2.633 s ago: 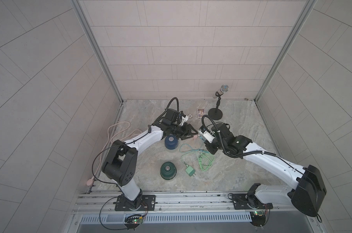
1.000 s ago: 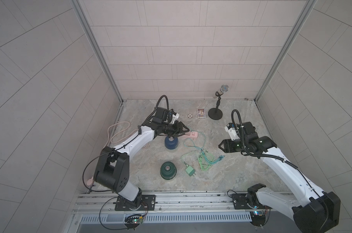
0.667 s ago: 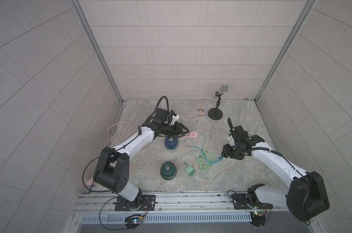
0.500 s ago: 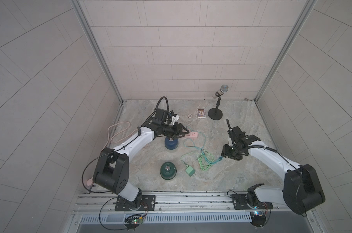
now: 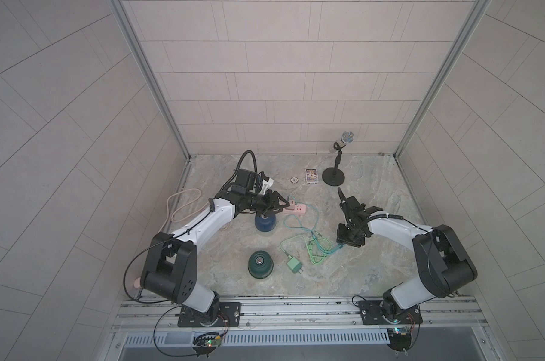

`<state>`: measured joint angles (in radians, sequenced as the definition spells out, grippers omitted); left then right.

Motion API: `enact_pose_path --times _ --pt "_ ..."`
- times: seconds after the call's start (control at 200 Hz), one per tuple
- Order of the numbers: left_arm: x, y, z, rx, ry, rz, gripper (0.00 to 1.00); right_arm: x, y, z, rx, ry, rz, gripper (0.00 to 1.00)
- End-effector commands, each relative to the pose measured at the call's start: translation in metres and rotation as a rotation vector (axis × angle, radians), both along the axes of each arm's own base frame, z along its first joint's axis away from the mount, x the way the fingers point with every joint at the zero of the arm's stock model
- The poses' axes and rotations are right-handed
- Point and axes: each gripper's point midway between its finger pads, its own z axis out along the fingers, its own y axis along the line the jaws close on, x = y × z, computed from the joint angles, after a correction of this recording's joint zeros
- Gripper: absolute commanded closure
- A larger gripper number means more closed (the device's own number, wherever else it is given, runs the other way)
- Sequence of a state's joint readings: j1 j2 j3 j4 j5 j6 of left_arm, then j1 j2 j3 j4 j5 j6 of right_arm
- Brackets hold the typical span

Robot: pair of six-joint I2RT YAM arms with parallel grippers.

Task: Charge the cordless meat grinders
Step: Pick up the charging cable from the center of the board.

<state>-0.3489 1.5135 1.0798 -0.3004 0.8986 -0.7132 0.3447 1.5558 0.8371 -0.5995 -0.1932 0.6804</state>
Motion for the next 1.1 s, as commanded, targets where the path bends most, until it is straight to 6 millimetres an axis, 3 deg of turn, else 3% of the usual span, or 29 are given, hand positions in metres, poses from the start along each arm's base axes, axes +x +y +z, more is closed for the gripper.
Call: enact_pose_path --times 0.0,0.275,0.55,0.7,0.881,0.991,1.096 --pt "-0.004 0.005 0.009 -0.008 -0.039 -0.003 0.5 0.006 0.01 -0.013 -0.018 0.004 0.051 0.61" --pt "-0.005 0.015 0.01 -0.005 -0.042 0.022 0.5 0.012 0.027 -0.015 -0.064 -0.025 0.203 0.75" --pt "-0.003 0.02 0.012 -0.003 -0.046 0.036 0.49 0.028 0.06 0.011 0.027 -0.165 0.309 0.88" --pt "-0.003 0.02 0.016 -0.004 -0.056 0.04 0.49 0.036 0.071 0.039 0.083 -0.276 0.37 0.91" --pt "0.0 0.02 0.021 -0.008 -0.065 0.039 0.49 0.042 0.084 0.092 0.158 -0.459 0.478 0.91" --pt "0.003 0.019 0.023 -0.008 -0.069 0.038 0.49 0.041 0.088 0.114 0.207 -0.523 0.508 0.91" --pt "0.005 0.018 0.024 -0.013 -0.07 0.038 0.49 0.032 0.103 0.133 0.322 -0.575 0.565 0.91"
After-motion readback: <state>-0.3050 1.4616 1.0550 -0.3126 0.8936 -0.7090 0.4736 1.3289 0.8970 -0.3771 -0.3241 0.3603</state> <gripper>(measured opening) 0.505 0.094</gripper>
